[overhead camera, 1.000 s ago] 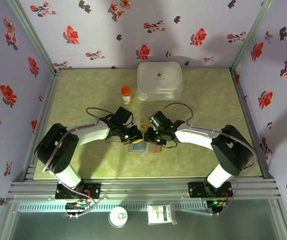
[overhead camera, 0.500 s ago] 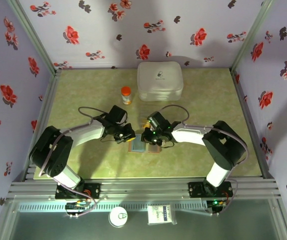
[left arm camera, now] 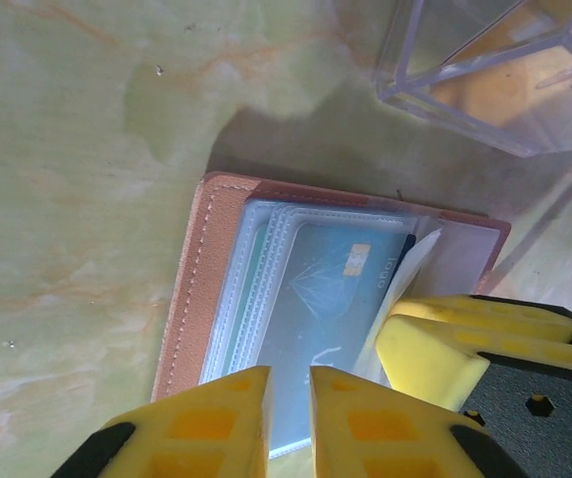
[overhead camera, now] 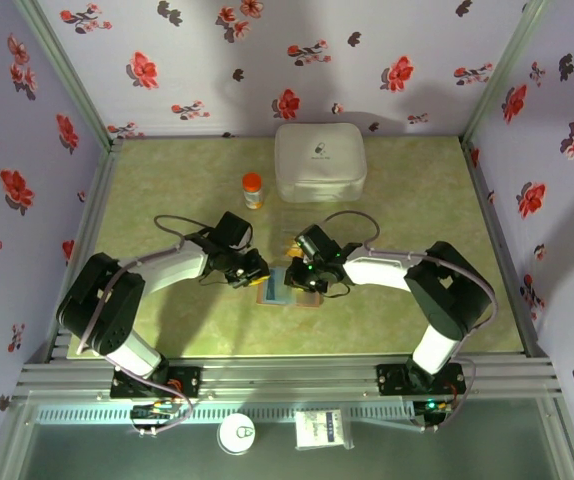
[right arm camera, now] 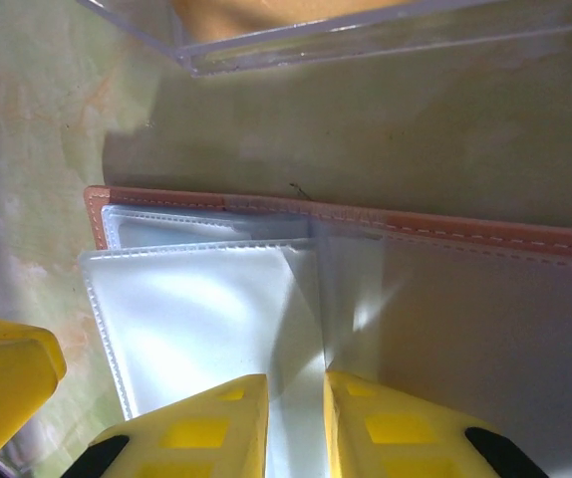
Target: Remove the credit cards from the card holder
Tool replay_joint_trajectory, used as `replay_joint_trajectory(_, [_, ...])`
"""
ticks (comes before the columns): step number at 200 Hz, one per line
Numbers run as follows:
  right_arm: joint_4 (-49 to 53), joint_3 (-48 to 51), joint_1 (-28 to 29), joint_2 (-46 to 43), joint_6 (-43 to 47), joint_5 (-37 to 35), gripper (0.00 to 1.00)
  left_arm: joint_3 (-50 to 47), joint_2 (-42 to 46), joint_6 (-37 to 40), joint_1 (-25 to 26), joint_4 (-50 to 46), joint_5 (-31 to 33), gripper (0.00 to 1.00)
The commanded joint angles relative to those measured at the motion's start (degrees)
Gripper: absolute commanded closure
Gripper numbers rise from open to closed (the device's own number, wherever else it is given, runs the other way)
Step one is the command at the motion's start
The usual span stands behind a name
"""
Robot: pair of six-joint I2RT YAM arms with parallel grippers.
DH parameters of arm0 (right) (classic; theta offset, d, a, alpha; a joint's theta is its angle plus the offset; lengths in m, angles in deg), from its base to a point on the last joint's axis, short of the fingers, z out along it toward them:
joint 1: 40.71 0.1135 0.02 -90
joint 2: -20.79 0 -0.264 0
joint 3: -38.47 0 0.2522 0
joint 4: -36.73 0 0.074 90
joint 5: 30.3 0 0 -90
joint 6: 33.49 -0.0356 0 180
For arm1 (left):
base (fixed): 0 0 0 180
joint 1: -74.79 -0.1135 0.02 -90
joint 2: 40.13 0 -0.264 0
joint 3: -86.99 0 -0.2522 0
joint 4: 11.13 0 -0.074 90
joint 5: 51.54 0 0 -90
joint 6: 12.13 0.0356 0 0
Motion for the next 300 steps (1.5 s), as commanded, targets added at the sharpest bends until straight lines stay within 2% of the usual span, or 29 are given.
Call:
replay_joint_trajectory(1, [2.0,-0.4,0.2,-0.9,0.6,-1.6,0.78,-0.8,0.7,0.9,0.2,1.6,-2.0,0.81])
replay_joint_trajectory(45, [1.3,0.0,0.2,-1.0,0.4,-1.4,0.79,-0.3,-1.8,-0.5,1.5,5.4,-4.6,0.69])
replay_joint_trajectory(70, [0.8,0.4,0.2,-1.2,0.1,-1.2,0.79,-0.6,-2.9,-1.6,1.6,8.0,-5.9,0.67])
replay_joint_trajectory(143, [0.6,0.4,0.2,-1.9,0.1,-1.3,0.79,-0.7,-4.1,-2.8,2.0,9.8,-7.2,0.72])
replay_joint_trajectory(189, [1.7,0.9,0.0,-4.8,0.6,-2.9,0.78,0.1,-4.0,-3.2,2.4,9.7,-7.5,0.79])
replay_joint_trajectory(216, [2.3,1.8,-0.8,-7.2,1.1,-4.6,0.76,1.6,-4.2,-2.9,3.1,9.1,-7.7,0.8])
replay_joint_trajectory(300, [5.7,6.1,-4.4,-15.9,1.8,-8.8,0.74,9.1,-10.1,-1.1,6.8,5.8,-8.0,0.62])
